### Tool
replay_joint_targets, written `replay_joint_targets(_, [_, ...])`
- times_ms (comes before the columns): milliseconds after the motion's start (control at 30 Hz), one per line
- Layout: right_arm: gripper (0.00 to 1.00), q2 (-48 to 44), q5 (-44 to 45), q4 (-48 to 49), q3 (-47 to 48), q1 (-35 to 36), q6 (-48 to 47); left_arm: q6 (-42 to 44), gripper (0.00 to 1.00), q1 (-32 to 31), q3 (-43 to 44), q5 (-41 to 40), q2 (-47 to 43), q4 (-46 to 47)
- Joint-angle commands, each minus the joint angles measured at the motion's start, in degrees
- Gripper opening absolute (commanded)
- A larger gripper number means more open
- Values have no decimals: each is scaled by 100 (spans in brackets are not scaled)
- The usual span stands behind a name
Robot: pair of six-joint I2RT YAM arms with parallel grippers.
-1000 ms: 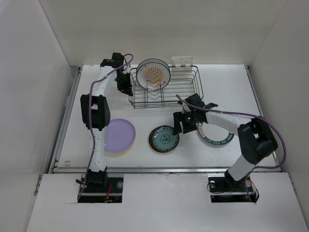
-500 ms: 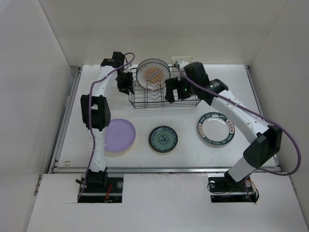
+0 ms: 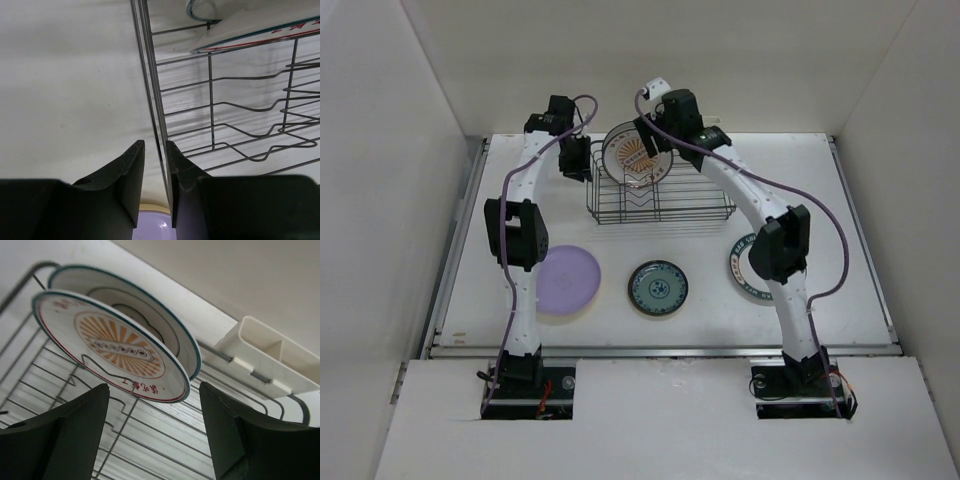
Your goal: Unload the plates from the dish rack
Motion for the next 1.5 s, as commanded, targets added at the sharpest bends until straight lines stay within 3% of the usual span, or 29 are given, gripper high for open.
replay_joint_targets(0, [79, -93, 216, 510, 347, 17, -414, 117, 20, -6, 421, -91, 85, -116])
replay_joint_targets(300, [79, 749, -39, 1144, 504, -97, -476, 117, 17, -6, 536, -143, 332, -116])
replay_joint_targets(567, [63, 1014, -742, 1205, 505, -158, -309, 117, 17, -6, 597, 59, 604, -169])
replay_joint_targets(767, [30, 962, -874, 1021, 382, -158, -248, 117, 0, -6, 597, 6, 657, -169])
replay_joint_targets(900, [21, 681, -874, 1021, 31, -158, -195, 170, 0, -6, 597, -46, 657, -274])
replay_joint_targets(1000, [0, 470, -699, 1021, -22, -158, -195, 109, 0, -6, 423, 23, 482, -336])
replay_joint_targets(1467, [0, -857, -302, 1346, -321, -158, 42, -199, 0, -6, -9, 15, 130, -213])
